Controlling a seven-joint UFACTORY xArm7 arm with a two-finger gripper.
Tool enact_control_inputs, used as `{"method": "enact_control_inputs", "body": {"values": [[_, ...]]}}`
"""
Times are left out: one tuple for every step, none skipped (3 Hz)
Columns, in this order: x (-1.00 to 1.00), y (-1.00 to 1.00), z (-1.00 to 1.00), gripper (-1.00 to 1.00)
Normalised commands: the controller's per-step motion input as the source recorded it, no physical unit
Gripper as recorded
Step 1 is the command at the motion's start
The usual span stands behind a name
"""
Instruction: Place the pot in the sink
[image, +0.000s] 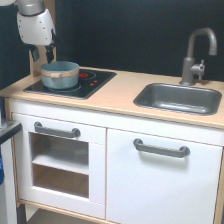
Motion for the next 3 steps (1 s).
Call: {"method": "enact_control_inputs", "body": {"values": [[0.07, 0.21, -0.95, 0.99], [0.04, 0.2, -0.91, 0.79], [0.11, 0.12, -0.65, -0.86]]}}
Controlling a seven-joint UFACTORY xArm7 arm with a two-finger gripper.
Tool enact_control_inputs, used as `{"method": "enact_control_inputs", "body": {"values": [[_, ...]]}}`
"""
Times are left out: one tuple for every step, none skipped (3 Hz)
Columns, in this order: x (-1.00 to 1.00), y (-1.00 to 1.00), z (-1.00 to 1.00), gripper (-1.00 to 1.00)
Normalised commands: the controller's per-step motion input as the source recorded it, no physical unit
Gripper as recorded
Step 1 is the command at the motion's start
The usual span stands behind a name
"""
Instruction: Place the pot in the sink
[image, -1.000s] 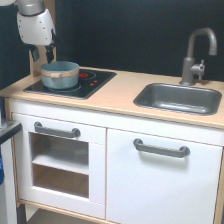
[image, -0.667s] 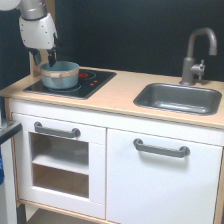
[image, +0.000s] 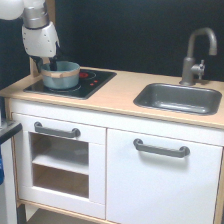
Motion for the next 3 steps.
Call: {"method": "enact_control_inputs", "body": {"values": [[0.07, 0.05, 0.25, -0.99], [0.07, 0.02, 0.27, -0.98], [0.32, 0.02, 0.12, -0.99]]}}
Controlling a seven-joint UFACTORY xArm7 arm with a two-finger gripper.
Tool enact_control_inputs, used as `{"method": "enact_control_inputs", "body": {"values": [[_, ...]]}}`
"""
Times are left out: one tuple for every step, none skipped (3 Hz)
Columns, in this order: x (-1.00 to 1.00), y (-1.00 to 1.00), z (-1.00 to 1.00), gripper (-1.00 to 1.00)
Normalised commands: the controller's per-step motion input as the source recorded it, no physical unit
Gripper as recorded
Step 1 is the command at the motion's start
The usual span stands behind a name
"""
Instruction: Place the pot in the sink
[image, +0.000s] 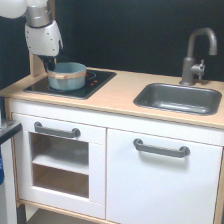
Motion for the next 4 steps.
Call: {"method": "enact_control_inputs", "body": {"values": [[1.0, 0.09, 0.99, -1.0], [1.0, 0.65, 0.98, -1.0], [1.0, 0.81, 0.66, -1.0], [1.0, 0.71, 0.17, -1.0]]}}
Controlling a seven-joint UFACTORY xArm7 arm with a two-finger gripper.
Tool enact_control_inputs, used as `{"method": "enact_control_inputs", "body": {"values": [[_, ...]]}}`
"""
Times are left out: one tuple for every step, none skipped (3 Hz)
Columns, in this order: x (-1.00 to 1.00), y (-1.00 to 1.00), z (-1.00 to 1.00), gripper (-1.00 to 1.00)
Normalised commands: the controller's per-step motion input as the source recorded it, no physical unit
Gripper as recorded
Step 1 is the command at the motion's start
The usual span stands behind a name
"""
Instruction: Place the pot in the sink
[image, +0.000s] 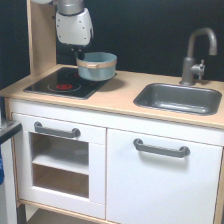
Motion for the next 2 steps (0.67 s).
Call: {"method": "enact_control_inputs", "body": {"values": [[0.99, 0.08, -0.17, -1.0], [0.99, 0.05, -0.31, -1.0]]}}
